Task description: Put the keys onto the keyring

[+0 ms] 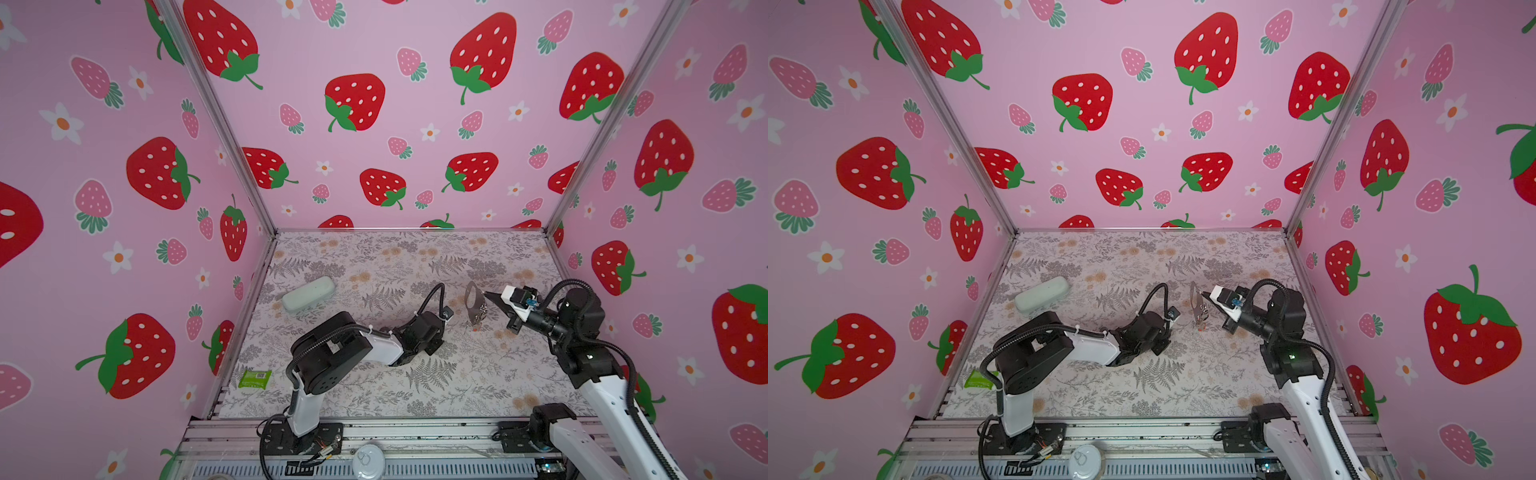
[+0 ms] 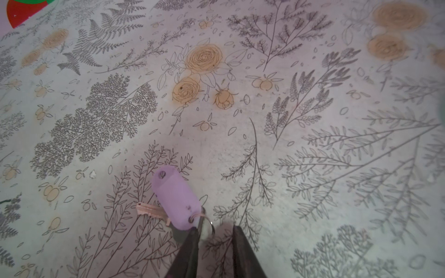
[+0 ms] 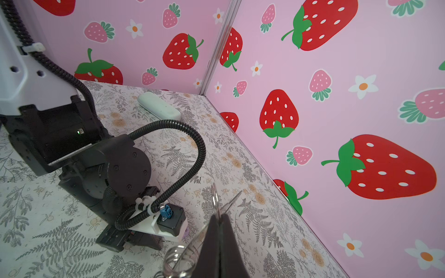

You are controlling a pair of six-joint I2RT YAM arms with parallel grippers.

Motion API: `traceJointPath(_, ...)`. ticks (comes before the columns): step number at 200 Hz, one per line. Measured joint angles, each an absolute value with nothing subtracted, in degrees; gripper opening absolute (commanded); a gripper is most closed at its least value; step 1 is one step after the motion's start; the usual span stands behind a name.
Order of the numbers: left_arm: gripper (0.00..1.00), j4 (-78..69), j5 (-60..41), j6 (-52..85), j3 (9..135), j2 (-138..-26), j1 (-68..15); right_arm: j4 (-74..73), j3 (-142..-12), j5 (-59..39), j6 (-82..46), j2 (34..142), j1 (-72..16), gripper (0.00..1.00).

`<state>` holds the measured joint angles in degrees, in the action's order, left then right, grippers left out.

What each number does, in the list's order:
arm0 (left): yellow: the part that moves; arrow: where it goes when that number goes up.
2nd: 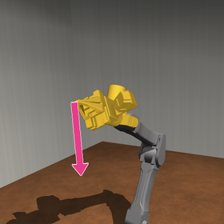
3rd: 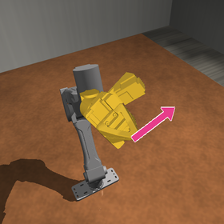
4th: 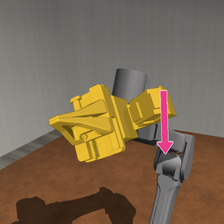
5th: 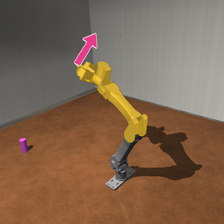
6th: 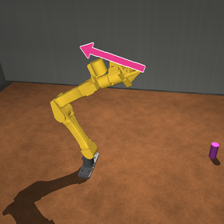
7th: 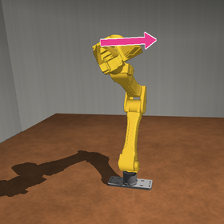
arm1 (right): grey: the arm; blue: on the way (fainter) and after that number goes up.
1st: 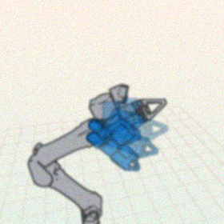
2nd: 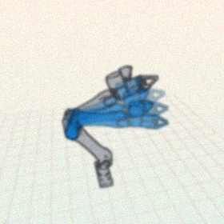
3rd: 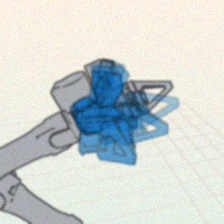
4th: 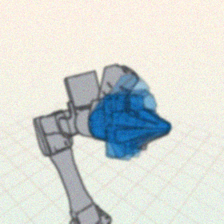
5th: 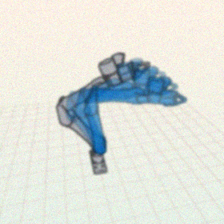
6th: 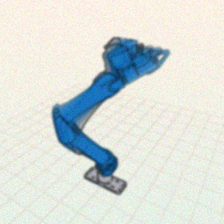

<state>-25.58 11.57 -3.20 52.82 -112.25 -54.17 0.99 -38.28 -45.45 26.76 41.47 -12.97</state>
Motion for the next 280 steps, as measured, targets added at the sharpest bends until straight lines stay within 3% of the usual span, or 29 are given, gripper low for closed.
traceJointPath(72, 0.07, -25.36, 13.10, -3.36, 52.69, -112.31, -54.17, 0.97, -38.28, -45.43, 26.89, 41.17, -12.97, 0.00)
traceJointPath(84, 0.00, -25.58, 13.10, -3.81, 52.25, -112.03, -54.17, 0.97, -38.28, -45.43, 26.89, 41.17, -12.97, 0.00)
traceJointPath(130, 0.00, -25.45, 10.98, -5.82, 48.93, -108.38, -53.56, 0.95, -38.28, -45.43, 26.87, 41.17, -12.97, 0.00)
traceJointPath(185, 0.00, -25.45, 0.32, -7.07, 46.24, -100.60, -47.46, -0.62, -36.80, -45.47, 26.50, 41.30, -12.97, 0.00)
traceJointPath(207, 0.05, -23.07, -3.38, -8.80, 47.66, -101.01, -45.95, -1.30, -36.45, -45.45, 26.02, 41.76, -12.97, 0.00)
traceJointPath(215, 0.13, -21.12, -4.95, -9.45, 48.90, -101.58, -45.95, -1.45, -36.45, -45.45, 25.78, 41.82, -12.97, 0.00)
traceJointPath(246, 0.26, -11.62, -16.14, -11.73, 57.63, -104.75, -43.16, -1.67, -36.45, -45.39, 25.36, 41.58, -12.97, 0.00)
traceJointPath(280, 0.30, 0.58, -27.31, -17.45, 68.29, -107.02, -35.51, -1.67, -36.45, -45.36, 25.21, 41.10, -12.97, 0.00)
